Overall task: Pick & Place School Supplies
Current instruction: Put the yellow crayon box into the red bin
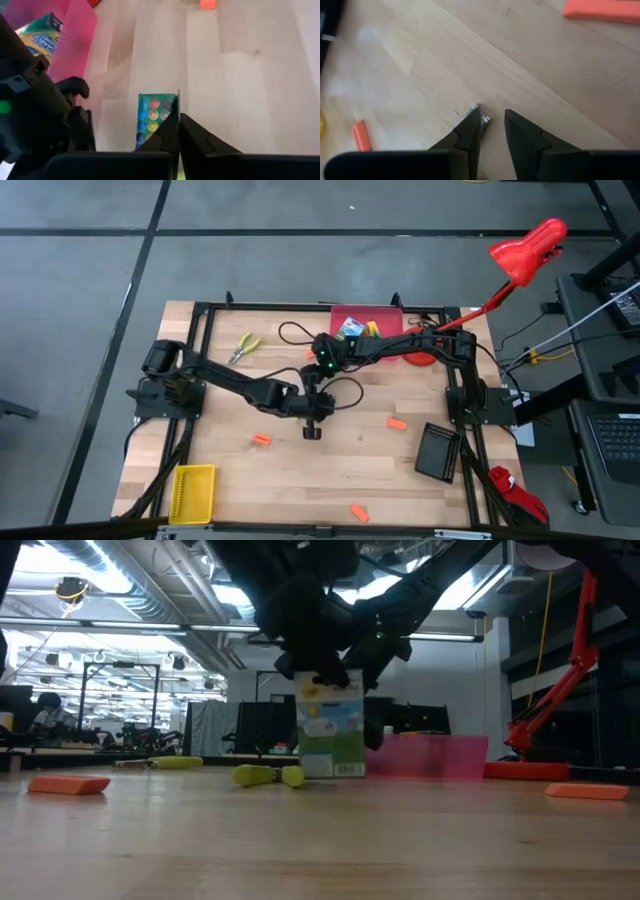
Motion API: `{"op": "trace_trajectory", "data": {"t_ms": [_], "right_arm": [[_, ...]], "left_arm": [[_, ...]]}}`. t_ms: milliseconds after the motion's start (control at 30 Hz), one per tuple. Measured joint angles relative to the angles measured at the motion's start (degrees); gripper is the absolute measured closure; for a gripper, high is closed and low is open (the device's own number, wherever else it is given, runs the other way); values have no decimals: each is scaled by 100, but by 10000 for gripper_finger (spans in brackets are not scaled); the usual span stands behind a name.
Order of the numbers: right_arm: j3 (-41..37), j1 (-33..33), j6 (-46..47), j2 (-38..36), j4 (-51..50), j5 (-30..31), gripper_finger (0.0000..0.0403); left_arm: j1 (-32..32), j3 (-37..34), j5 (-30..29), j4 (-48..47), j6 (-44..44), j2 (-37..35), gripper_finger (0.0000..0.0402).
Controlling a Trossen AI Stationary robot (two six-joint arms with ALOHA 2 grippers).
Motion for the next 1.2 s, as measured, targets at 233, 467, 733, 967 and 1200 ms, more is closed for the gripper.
{"op": "trace_trajectory", "data": {"t_ms": [233, 467, 733, 967, 1200], "right_arm": [[5, 89, 11, -169, 443, 36, 312], [1, 166, -36, -450, 896, 217, 312], [0, 251, -284, -901, 998, 699, 312], [0, 363, -598, -1426, 983, 880, 312], [0, 521, -910, -2130, 844, 939, 311]], "left_arm": [[-414, 0, -356, -329, -385, -339, 399], [-852, 7, -719, -648, -869, -589, 399], [-1332, 7, -1166, -792, -1444, -846, 399], [-1644, 7, -1562, -1364, -1996, -920, 399], [-1755, 7, -1925, -1654, -2230, -930, 399]]}}
